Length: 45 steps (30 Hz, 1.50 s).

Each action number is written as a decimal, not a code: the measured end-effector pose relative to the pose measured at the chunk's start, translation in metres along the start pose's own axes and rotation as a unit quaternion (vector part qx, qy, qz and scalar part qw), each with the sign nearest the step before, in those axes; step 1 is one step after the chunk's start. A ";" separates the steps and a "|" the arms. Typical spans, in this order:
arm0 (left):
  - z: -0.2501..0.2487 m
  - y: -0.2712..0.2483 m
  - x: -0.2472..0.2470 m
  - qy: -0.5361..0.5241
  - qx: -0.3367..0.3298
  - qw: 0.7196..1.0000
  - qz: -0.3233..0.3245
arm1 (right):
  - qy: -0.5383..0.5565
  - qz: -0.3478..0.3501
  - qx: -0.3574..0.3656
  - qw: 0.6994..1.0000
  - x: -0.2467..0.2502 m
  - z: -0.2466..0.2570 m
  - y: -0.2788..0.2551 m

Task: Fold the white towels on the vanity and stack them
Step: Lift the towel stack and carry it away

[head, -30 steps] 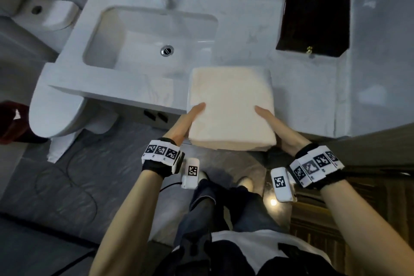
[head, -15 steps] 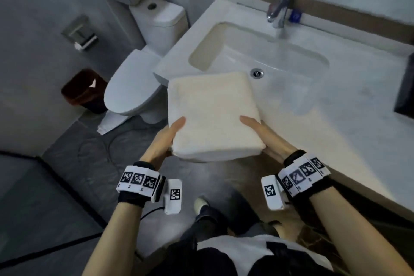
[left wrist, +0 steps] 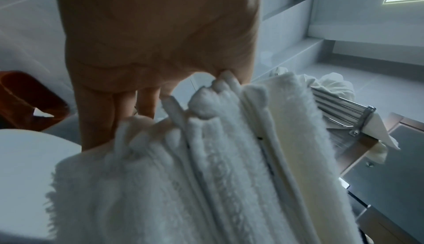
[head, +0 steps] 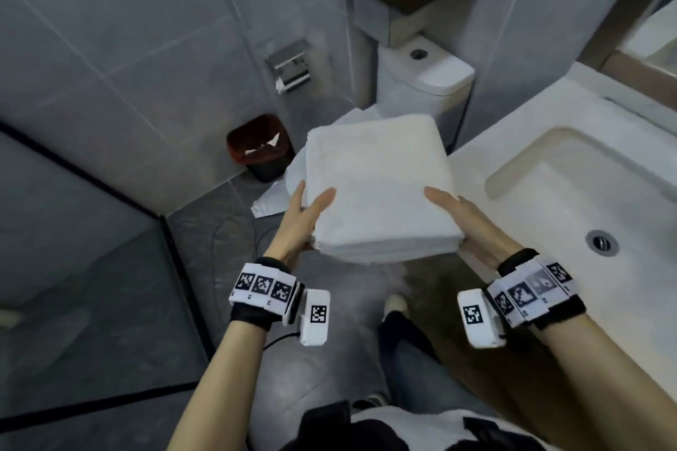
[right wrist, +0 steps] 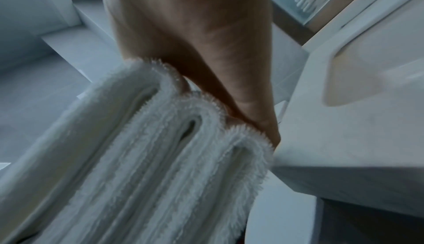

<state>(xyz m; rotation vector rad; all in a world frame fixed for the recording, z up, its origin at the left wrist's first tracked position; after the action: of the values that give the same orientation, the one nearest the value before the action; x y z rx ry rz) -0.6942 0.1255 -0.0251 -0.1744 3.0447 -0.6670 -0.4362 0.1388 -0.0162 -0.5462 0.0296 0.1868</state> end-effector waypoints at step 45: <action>-0.416 0.549 -0.146 -0.004 -0.031 0.999 0.009 | -0.009 -0.075 0.180 0.981 0.146 0.529 0.535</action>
<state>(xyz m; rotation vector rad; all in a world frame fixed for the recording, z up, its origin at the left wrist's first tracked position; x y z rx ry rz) -0.6247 0.8099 0.1229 -0.1493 3.0569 -0.5708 -0.4032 0.8859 0.1496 -0.1841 0.0048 0.0360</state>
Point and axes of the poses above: each hand's wrist, its own y-axis towards the middle knuckle, its own x-axis out of the back of the hand, z = x × y, the point moved 5 cm from there along y, towards the middle knuckle, and after that the axes turned 2 degrees about -z, right-handed, at the moved point
